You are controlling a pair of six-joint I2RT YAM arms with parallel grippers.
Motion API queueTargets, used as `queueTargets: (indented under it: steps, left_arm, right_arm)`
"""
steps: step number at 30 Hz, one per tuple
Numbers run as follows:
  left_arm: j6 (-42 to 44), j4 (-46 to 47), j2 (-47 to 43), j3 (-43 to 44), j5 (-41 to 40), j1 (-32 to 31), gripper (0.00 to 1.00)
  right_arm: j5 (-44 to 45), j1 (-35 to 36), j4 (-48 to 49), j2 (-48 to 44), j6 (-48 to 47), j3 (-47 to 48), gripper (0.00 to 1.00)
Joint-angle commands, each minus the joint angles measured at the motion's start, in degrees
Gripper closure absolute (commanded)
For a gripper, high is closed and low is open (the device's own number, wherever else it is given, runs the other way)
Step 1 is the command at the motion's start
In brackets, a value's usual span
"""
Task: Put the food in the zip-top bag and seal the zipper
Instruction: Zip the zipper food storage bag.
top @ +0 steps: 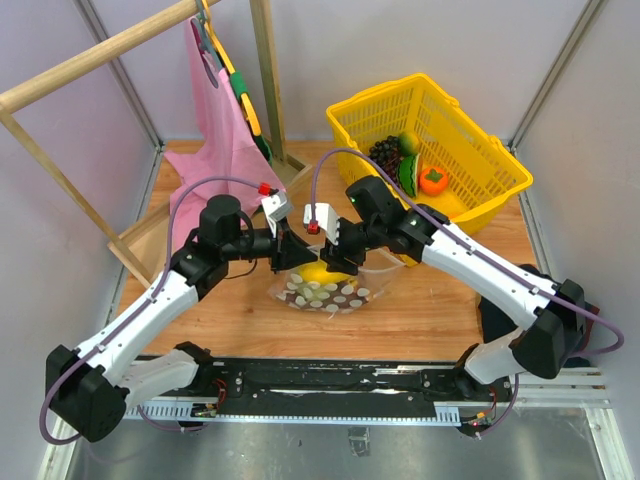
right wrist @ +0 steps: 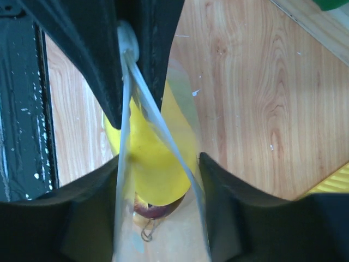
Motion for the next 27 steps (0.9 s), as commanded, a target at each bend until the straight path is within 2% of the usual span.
queueTargets:
  steps: [1, 5, 8, 9, 12, 14, 19, 22, 27]
  left_arm:
    - [1.5, -0.2, -2.1, 1.9, -0.2, 0.5, 1.0]
    - [1.7, -0.4, -2.5, 2.0, -1.6, 0.5, 1.0]
    - [2.4, -1.0, -2.8, 1.7, -2.5, 0.5, 1.0]
    - [2.6, -1.1, -3.0, 1.4, -3.0, 0.5, 1.0]
    - [2.9, -0.9, -3.8, 0.6, -3.9, 0.5, 0.99]
    - [2.8, 0.0, -4.5, -0.4, -4.5, 0.5, 0.94]
    - [3.0, 1.9, -6.4, -3.4, -6.6, 0.5, 0.71]
    - [2.5, 3.2, -7.0, -5.1, -7.3, 0.5, 0.63]
    - [0.3, 6.7, -7.0, -7.8, -7.3, 0.5, 0.59]
  right_arm:
    - [-0.2, 0.3, -2.9, -0.7, -4.1, -0.4, 0.51]
    - [0.2, 0.3, -4.2, -1.6, -5.2, -0.4, 0.75]
    - [1.1, 0.3, -4.8, -2.6, -6.0, 0.0, 0.96]
    - [1.4, 0.2, -4.9, -3.1, -6.1, -0.1, 0.99]
    - [1.3, 0.0, -4.4, -4.7, -6.2, -0.7, 0.99]
    - [1.0, 0.1, -4.0, -5.4, -6.0, -1.2, 0.99]
    - [1.0, 0.0, -3.4, -5.9, -5.1, -1.2, 0.99]
    - [1.5, 0.0, -2.6, -6.0, -4.2, -1.4, 0.99]
    - [1.8, -0.1, -1.8, -6.0, -3.3, -1.7, 0.99]
